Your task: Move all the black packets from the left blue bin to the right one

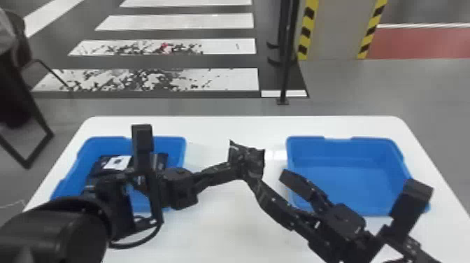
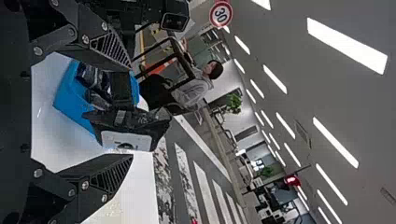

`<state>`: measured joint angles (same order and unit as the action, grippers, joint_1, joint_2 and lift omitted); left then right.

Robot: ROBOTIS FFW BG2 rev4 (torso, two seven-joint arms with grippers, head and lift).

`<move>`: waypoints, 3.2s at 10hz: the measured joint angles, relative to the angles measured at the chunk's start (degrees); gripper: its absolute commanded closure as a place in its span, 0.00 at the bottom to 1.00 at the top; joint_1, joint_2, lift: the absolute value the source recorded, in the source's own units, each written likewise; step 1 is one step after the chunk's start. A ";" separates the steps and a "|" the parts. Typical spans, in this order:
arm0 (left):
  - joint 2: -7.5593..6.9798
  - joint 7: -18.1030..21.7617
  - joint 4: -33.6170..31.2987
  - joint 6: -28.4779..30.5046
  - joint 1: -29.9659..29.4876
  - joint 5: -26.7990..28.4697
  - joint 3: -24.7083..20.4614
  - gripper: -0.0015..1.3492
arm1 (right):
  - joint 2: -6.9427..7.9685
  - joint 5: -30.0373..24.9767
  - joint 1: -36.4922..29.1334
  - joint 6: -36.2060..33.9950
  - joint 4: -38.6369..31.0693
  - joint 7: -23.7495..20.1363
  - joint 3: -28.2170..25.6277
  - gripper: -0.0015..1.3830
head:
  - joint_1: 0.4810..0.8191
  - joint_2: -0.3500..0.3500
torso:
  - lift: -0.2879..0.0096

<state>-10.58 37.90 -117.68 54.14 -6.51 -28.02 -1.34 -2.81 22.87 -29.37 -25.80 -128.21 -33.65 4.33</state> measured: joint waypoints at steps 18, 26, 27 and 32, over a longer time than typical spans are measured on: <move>1.08 -2.01 -4.17 -9.40 -12.26 -10.47 -5.90 0.13 | -3.70 -5.71 17.78 4.39 24.08 3.10 -12.43 0.92 | 0.63 0.34 | 0.56; 1.37 -2.69 -5.30 -12.07 -14.75 -11.52 -10.48 0.13 | -1.22 -12.93 12.77 17.25 24.04 8.12 -22.33 0.09 | 0.63 0.17 | 0.56; 1.42 -3.31 -5.40 -12.09 -14.43 -10.83 -11.12 0.13 | 0.04 -12.98 8.57 19.75 19.50 8.33 -22.35 0.09 | 0.63 0.19 | 0.56; 1.45 -7.60 -5.39 -4.95 -10.51 0.05 -21.21 0.13 | 2.71 -12.87 -9.48 30.64 4.18 9.59 -19.36 0.10 | 0.63 0.46 | 0.56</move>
<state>-9.14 30.30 -123.08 49.19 -17.02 -27.96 -22.56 -0.09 10.00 -38.85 4.84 -124.03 -24.06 -15.03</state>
